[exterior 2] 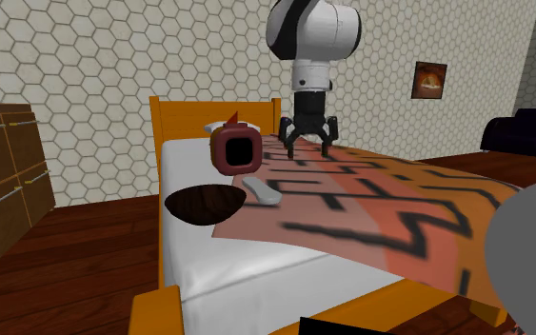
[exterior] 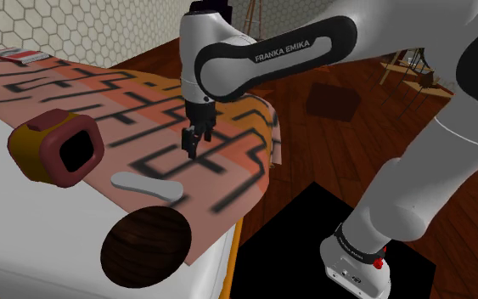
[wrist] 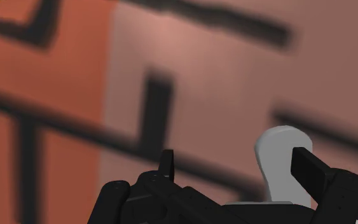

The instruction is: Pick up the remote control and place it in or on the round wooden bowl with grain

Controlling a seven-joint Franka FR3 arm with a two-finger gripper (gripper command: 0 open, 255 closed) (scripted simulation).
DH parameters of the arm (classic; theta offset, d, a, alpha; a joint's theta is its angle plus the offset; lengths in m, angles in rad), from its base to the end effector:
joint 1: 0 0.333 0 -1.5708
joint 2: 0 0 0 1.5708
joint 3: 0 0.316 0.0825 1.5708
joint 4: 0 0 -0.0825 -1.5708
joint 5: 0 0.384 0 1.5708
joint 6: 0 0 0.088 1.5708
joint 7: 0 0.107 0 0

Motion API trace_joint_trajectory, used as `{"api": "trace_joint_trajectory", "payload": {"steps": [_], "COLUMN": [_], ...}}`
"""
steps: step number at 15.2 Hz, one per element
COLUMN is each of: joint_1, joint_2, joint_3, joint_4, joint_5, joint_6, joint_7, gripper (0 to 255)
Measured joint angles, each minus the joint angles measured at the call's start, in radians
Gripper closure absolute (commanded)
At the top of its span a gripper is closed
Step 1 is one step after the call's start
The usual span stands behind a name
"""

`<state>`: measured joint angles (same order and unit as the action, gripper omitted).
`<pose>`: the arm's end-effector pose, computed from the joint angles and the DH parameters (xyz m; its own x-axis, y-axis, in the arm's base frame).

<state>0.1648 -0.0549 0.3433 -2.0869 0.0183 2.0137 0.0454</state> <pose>0.4634 0.2614 0.4457 0.8985 0.4384 -0.0213 0.4386 -0.8987 0.0031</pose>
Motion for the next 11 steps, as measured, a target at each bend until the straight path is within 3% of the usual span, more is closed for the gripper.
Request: {"api": "trace_joint_trajectory", "payload": {"steps": [6,11], "joint_1": [0.057,0.129], "joint_2": [0.199,0.407], "joint_3": [0.048,0.058], "joint_4": [0.151,0.341], "joint_5": [-0.09,-0.188], "joint_6": [0.037,0.039], "joint_7": [0.078,0.133], "gripper": [0,0]}}
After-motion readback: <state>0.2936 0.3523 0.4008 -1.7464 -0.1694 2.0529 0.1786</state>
